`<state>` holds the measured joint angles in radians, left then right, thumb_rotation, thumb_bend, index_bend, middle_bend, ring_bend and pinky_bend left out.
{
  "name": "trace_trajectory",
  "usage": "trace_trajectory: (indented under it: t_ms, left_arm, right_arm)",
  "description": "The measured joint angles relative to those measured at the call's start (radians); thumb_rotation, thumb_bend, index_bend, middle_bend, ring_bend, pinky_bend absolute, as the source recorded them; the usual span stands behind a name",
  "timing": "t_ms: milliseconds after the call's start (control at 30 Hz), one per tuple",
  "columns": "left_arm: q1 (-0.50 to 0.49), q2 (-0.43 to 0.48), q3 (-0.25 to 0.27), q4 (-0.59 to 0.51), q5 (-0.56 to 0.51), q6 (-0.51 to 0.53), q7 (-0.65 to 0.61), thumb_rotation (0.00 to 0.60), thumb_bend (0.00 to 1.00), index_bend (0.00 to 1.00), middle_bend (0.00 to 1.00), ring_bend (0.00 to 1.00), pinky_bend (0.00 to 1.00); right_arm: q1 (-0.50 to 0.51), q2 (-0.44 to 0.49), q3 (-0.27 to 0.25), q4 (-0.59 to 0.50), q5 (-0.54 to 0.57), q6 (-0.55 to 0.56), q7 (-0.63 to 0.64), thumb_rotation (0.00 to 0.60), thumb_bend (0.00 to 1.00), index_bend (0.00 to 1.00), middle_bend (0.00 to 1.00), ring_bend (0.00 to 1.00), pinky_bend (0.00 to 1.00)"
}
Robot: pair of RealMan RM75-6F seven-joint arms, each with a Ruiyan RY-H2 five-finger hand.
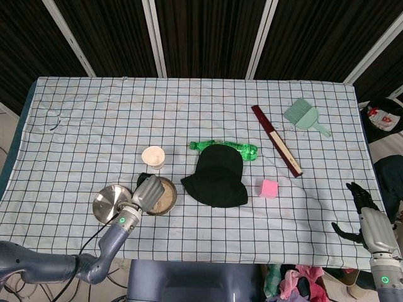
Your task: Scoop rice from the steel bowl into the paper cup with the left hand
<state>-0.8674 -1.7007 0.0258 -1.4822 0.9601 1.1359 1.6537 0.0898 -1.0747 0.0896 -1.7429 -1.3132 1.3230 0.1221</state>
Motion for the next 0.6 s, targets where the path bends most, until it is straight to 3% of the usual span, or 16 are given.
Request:
trace_trajectory:
  t_ms: [600]
  left_arm:
    - [-0.006, -0.05, -0.013, 0.008, -0.042, 0.057, -0.018, 0.6, 0.51, 0.77, 1.0, 1.0, 1.0]
  right_arm:
    - [-0.001, 0.0, 0.0, 0.003, -0.003, 0.002, 0.004, 0.6, 0.21, 0.0, 0.0, 0.0, 0.17]
